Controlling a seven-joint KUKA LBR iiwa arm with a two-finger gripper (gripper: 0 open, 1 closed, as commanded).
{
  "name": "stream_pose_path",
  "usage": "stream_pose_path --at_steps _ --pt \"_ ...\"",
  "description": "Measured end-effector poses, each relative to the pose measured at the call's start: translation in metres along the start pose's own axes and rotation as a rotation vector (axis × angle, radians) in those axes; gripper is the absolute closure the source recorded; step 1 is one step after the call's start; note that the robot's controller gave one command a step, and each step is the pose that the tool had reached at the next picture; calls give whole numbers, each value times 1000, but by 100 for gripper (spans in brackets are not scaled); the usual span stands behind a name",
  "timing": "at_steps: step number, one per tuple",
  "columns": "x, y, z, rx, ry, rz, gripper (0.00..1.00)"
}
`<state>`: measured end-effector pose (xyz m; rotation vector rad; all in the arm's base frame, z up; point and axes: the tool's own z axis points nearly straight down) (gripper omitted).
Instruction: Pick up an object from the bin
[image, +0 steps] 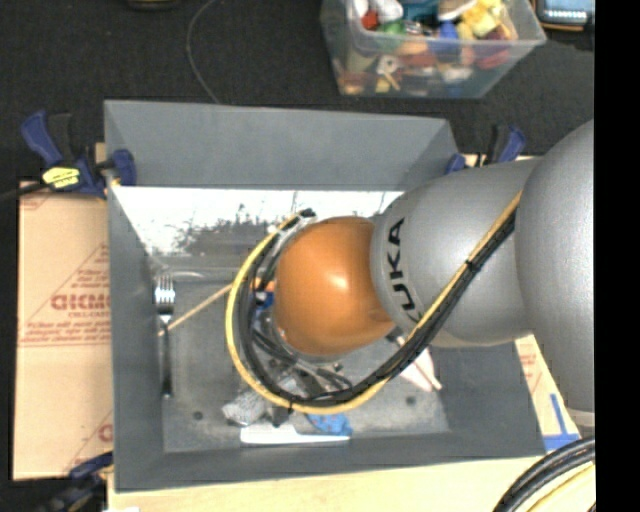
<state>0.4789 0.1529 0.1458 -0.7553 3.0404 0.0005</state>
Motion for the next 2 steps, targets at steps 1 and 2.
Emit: stream_pose_path --at_steps 1,2 --pt "0 0 -10 0 1 3 100" --pt "0 -1 -24 0 1 6 100"
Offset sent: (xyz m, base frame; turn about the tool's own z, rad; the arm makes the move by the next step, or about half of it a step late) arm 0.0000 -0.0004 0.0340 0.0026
